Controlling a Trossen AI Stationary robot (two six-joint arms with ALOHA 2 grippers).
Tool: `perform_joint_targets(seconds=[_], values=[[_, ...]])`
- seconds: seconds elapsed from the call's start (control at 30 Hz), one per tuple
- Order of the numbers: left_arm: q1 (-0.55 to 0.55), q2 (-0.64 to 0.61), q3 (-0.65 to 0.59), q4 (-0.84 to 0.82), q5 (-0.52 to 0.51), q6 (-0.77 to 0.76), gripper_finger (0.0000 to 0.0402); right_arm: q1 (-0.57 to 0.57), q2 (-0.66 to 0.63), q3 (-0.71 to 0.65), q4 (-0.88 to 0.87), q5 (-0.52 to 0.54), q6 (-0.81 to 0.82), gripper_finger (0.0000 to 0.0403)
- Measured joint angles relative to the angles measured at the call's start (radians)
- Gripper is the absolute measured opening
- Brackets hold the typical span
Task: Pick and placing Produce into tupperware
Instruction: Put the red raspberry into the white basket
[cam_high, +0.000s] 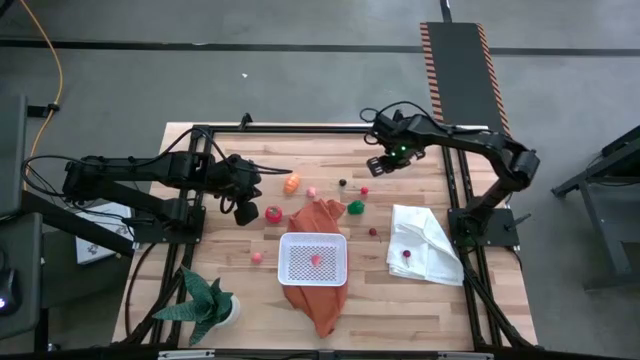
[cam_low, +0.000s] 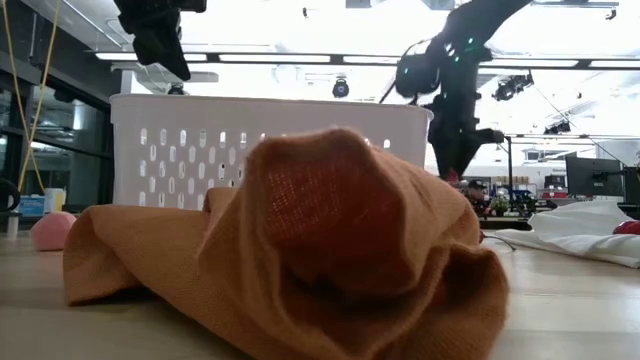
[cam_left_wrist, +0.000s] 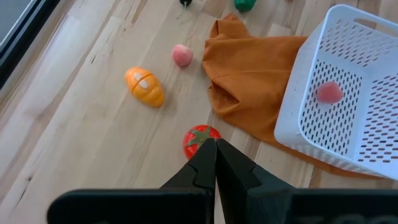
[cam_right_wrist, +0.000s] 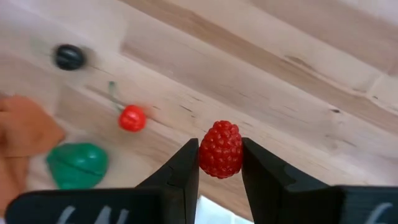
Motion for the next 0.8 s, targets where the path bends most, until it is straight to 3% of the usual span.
perform_joint_targets(seconds=[0.5, 0.8], values=[[0.000, 0.000, 0.000, 0.001, 0.000, 0.011, 0.0001, 0.082, -0.341, 0.000, 0.161, -0.010, 0.085, 0.0087], [0.000, 0.000, 0.000, 0.002, 0.000, 0.011, 0.0001, 0.155, -0.483, 0.000, 0.251, -0.025, 0.069, 0.0087]])
